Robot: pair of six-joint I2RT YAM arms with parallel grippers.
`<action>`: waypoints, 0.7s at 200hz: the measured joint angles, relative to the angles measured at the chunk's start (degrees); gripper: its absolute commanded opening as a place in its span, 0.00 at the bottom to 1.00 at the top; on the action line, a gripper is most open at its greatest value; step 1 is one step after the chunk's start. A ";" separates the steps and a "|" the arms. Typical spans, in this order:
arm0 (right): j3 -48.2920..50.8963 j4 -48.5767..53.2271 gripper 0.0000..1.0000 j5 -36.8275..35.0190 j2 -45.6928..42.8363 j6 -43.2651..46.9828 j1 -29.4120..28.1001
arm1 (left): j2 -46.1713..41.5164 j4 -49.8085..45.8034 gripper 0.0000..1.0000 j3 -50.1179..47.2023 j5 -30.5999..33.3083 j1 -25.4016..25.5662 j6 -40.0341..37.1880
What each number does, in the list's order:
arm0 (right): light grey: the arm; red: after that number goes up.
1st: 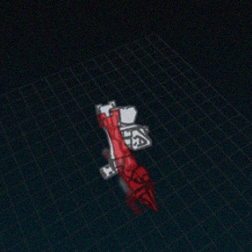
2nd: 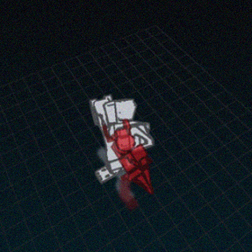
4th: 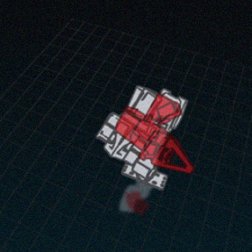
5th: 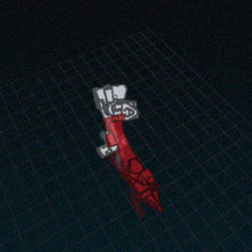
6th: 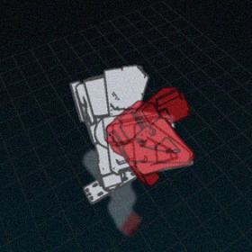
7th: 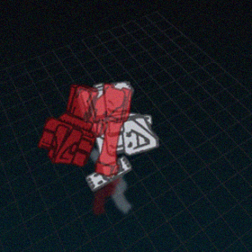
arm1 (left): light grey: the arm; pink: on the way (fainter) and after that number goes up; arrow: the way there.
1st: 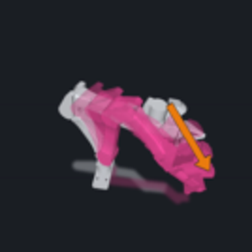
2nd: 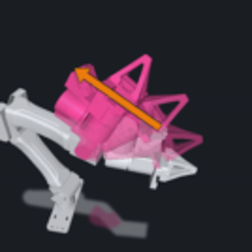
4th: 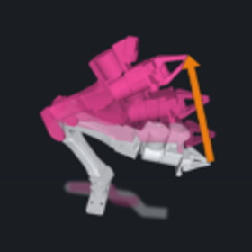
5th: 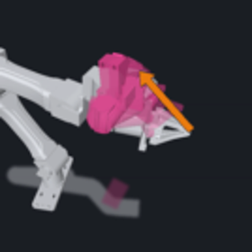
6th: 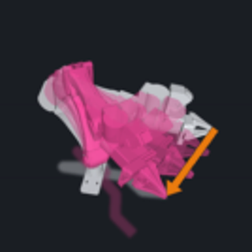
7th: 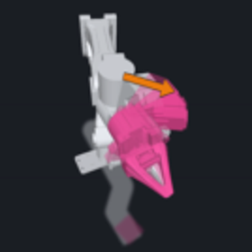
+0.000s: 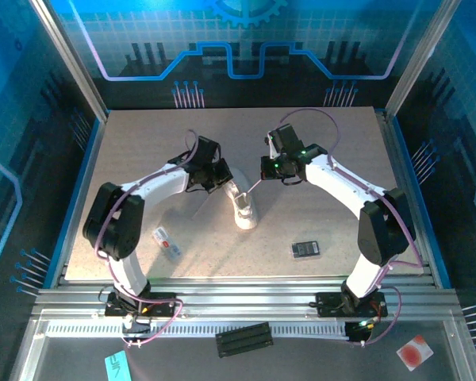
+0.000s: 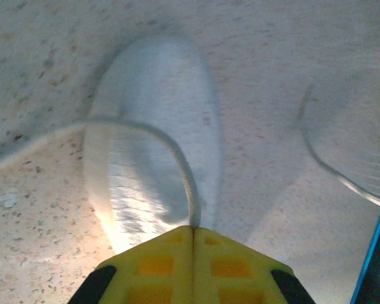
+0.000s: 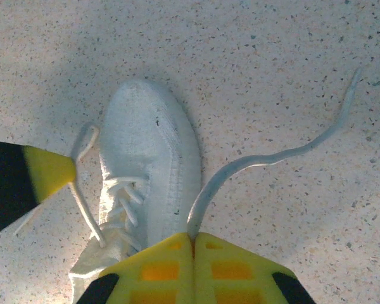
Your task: Tie the shoes
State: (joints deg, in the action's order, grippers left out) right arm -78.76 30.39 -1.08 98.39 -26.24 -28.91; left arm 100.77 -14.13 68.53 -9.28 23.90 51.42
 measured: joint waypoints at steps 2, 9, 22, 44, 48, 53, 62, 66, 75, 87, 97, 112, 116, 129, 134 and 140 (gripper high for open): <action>0.02 0.00 0.00 0.00 0.00 0.00 0.02 | -0.33 0.09 0.00 0.00 -0.02 0.00 -0.39; 0.02 0.00 0.00 0.04 0.00 0.00 0.09 | -1.31 0.55 0.00 0.00 -0.17 0.00 -1.38; 0.04 -0.09 0.00 0.46 -0.02 0.00 0.22 | -3.06 2.27 0.00 -0.20 -1.11 0.02 -3.67; 0.55 -1.25 0.00 3.13 -0.02 0.02 0.96 | -5.55 7.15 0.00 -2.43 -3.37 0.48 -7.39; 0.66 -1.51 0.00 3.87 -0.02 0.02 1.27 | -5.95 7.82 0.00 -2.86 -3.98 0.66 -8.35; 0.74 -1.70 0.00 4.81 -0.02 0.00 1.55 | -6.45 8.90 0.00 -3.45 -4.66 0.85 -9.57; 0.83 -2.10 0.00 6.78 -0.02 -0.02 2.29 | -7.10 10.45 0.00 -4.13 -6.16 1.27 -11.89; 0.83 -2.25 0.00 7.58 -0.02 -0.04 2.58 | -7.37 11.08 0.00 -4.31 -6.84 1.49 -13.22; 0.83 -2.86 0.00 9.46 -0.02 -0.07 3.37 | -7.72 12.17 0.00 -4.42 -8.50 1.88 -15.96; 0.83 -3.58 0.00 11.80 -0.02 -0.28 4.28 | -7.85 13.66 0.00 -4.42 -11.10 2.27 -19.50; 0.83 -4.02 0.00 13.22 -0.02 -0.57 4.76 | -7.85 14.14 0.00 -4.42 -13.18 2.47 -22.01; 0.83 -4.59 0.00 15.02 0.00 -0.94 5.18 | -7.85 14.16 0.00 -4.42 -16.20 2.49 -25.73; 0.83 -4.72 0.00 15.50 0.00 -1.16 5.27 | -7.85 14.12 0.00 -4.42 -16.92 2.51 -26.71; 0.76 -4.79 0.00 16.87 0.20 -1.53 5.49 | -7.85 13.81 0.00 -4.42 -18.93 2.64 -29.90; 0.74 -4.83 0.00 17.27 0.35 -1.64 5.53 | -7.85 13.57 0.00 -4.42 -19.58 2.78 -31.17; 0.63 -4.76 0.00 17.92 0.70 -1.84 5.64 | -7.85 13.16 0.00 -4.42 -20.37 2.95 -32.57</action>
State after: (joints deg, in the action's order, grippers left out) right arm -78.13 25.63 16.84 99.09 -28.08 -23.27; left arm 92.92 -0.97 64.12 -29.65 26.85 18.85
